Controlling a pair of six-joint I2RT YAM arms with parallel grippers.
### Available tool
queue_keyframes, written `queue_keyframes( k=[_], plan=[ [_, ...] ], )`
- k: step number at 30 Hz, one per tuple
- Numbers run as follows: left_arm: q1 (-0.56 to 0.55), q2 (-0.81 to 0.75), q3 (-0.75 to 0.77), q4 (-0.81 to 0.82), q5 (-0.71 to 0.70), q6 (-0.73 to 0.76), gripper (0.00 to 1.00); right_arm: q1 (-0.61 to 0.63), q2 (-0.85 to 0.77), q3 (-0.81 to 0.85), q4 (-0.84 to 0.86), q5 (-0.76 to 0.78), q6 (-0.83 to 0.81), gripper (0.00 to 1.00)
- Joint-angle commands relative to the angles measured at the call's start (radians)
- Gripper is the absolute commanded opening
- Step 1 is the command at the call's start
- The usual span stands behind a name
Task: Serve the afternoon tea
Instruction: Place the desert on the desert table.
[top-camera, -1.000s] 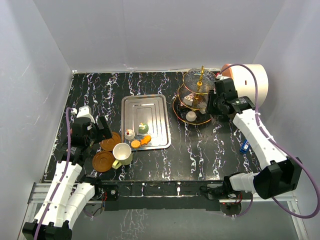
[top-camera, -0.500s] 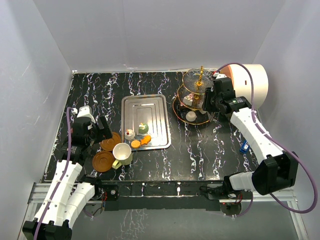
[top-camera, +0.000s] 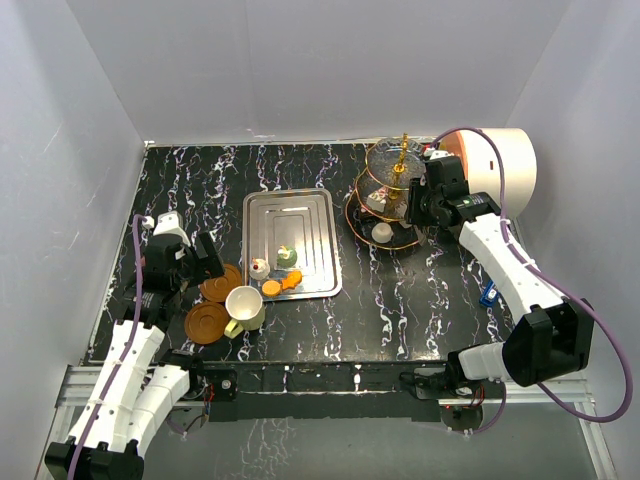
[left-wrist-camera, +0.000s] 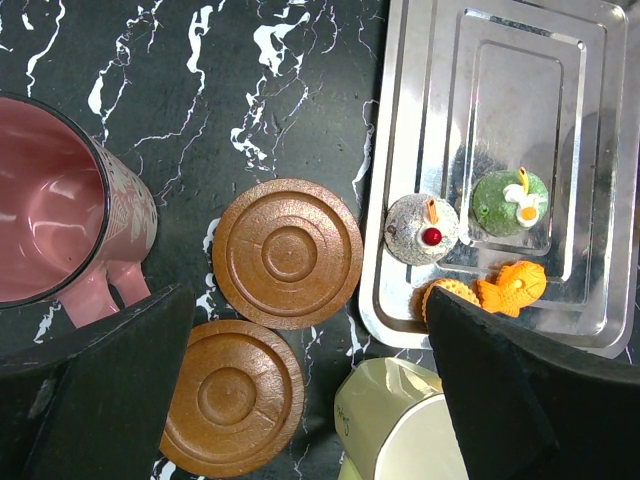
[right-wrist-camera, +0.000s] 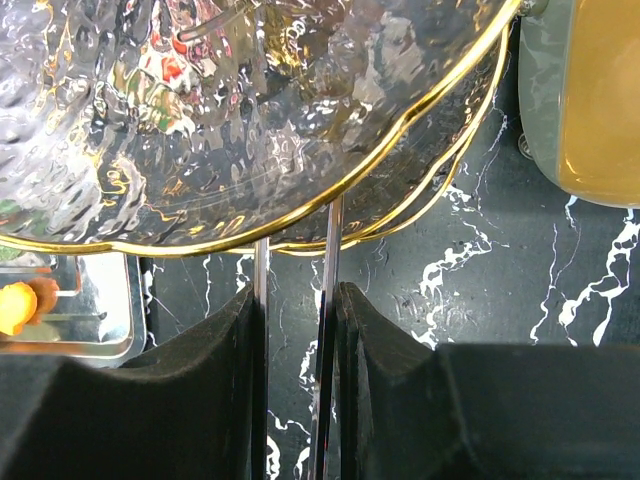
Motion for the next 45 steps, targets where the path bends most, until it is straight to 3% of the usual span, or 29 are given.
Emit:
queue_keyframes(
  k=[1,8,24,45],
  plan=[
    [-0.002,-0.015,0.009,-0.003,-0.012,0.000,0.99,-0.007,-0.014,0.042,0.015,-0.001,-0.017,0.29],
    [-0.002,-0.018,0.009,-0.003,-0.011,0.001,0.99,-0.006,-0.030,0.050,0.010,0.009,-0.011,0.38],
    [-0.002,-0.021,0.008,-0.003,-0.012,0.002,0.99,-0.007,-0.083,0.056,-0.028,0.006,0.010,0.44],
    [-0.002,-0.029,0.009,-0.003,-0.014,0.000,0.99,-0.006,-0.202,0.033,-0.185,0.020,0.095,0.44]
  ],
)
